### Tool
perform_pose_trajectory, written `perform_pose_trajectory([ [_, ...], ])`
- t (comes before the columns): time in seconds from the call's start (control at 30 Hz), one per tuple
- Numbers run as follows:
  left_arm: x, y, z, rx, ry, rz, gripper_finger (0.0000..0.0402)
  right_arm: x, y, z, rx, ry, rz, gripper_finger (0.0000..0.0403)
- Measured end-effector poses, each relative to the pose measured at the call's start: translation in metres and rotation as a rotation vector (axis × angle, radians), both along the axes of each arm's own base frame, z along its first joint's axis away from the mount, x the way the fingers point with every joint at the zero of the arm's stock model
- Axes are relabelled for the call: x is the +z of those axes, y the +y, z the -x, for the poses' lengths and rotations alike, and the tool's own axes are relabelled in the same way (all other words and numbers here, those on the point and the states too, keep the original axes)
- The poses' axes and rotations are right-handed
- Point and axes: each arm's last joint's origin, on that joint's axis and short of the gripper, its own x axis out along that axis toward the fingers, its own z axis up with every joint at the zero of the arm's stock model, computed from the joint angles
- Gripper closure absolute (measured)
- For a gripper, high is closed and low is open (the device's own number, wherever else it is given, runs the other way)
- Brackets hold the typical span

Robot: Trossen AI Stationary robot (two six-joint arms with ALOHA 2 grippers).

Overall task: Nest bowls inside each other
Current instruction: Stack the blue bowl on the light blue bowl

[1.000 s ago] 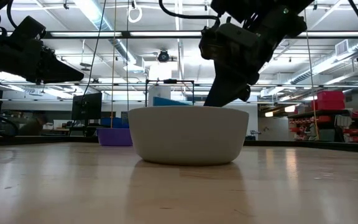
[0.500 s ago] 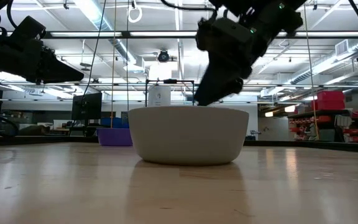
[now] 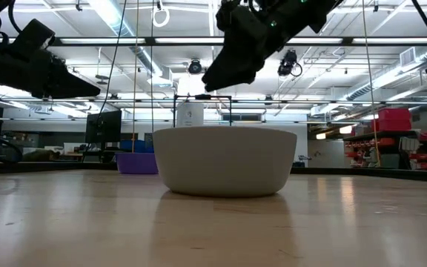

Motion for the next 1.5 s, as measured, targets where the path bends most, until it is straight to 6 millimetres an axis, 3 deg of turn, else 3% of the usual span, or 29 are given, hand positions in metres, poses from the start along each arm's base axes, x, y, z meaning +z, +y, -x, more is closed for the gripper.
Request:
perform_pose_trajectory([
  [0.23,0.001,0.008,-0.007,-0.025,-0.002,0.025,0.0239,0.025,0.008,0.019,0.122,-0.108,0.071,0.0205],
  [0.33,-0.002,0.012,-0.010,-0.010,0.016,0.043,0.0239,0.036,0.008,0.045,0.131,-0.198,0.089,0.0212],
  [0.47,-0.003,0.016,-0.013,-0.004,0.020,0.055,0.0239,0.039,0.005,0.096,0.083,-0.365,0.113,0.0225],
  [0.77,0.010,0.020,-0.024,-0.068,-0.094,0.034,0.0239,-0.018,-0.001,0.183,-0.087,-0.876,0.210,0.0251],
  [0.83,0.010,0.021,-0.027,-0.074,-0.098,0.036,0.0239,-0.035,-0.003,0.198,-0.114,-0.878,0.275,0.0255],
  [0.93,0.008,0.024,-0.030,-0.075,-0.086,0.038,0.0239,-0.065,-0.001,0.217,-0.082,-0.803,0.222,0.0259],
  [1.13,0.002,0.030,-0.037,-0.050,-0.052,0.054,0.0239,-0.076,0.001,0.220,0.000,-0.661,0.192,0.0245],
  [1.5,-0.007,0.036,-0.046,-0.040,-0.024,0.080,0.0239,-0.068,0.001,0.247,0.034,-0.667,0.121,0.0235],
])
